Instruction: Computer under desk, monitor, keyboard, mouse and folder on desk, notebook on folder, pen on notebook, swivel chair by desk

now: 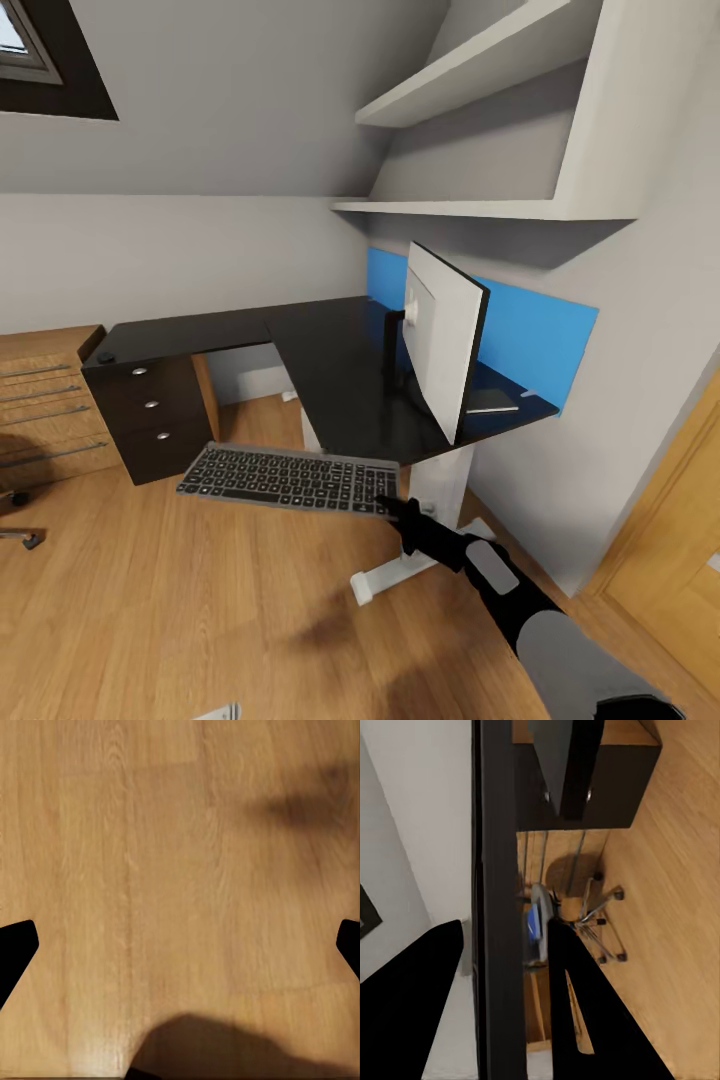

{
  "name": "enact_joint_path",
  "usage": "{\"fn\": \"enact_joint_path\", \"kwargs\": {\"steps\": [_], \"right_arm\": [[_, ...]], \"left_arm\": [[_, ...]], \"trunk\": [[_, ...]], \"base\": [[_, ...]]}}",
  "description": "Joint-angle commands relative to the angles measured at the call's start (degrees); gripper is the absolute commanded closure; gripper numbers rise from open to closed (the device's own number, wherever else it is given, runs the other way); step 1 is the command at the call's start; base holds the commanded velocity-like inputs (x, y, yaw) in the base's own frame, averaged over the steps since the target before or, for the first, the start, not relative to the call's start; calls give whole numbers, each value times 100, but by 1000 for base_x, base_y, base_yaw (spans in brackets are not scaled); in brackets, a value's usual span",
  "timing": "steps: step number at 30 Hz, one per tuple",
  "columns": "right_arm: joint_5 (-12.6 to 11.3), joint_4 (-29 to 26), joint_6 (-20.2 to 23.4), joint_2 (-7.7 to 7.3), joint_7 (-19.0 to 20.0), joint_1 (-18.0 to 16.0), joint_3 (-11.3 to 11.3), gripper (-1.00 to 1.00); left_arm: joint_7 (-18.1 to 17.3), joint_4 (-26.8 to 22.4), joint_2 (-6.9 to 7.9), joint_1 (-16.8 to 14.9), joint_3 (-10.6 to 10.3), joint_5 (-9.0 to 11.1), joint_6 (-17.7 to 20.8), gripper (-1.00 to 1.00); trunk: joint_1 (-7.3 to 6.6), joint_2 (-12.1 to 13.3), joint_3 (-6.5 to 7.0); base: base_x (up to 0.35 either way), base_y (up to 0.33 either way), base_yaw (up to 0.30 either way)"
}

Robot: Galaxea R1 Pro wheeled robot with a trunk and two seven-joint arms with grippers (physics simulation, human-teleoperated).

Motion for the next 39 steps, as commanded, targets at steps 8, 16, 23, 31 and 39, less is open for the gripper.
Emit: {"fn": "enact_joint_path", "kwargs": {"steps": [8,16,23,31,39], "right_arm": [[159,16,-567,674,-22,5,331,100],[159,6,-1575,728,-105,6,813,100],[139,-276,-1891,728,-260,6,1021,100],[136,-370,-1903,728,-271,6,1281,100],[119,-370,-1802,728,-231,6,1292,100]], "left_arm": [[30,14,2,-1,-15,39,22,-100],[29,14,2,-1,-15,39,22,-100],[29,10,2,-1,-15,39,22,-100],[29,14,2,-1,-15,39,19,-100],[29,13,2,-1,-15,39,-143,-100]], "trunk": [[0,-3,-6],[0,-3,-6],[0,-3,-6],[0,-3,-6],[0,-3,-6]], "base": [[0,0,0],[0,0,0],[0,0,0],[0,0,0],[0,0,0]]}}
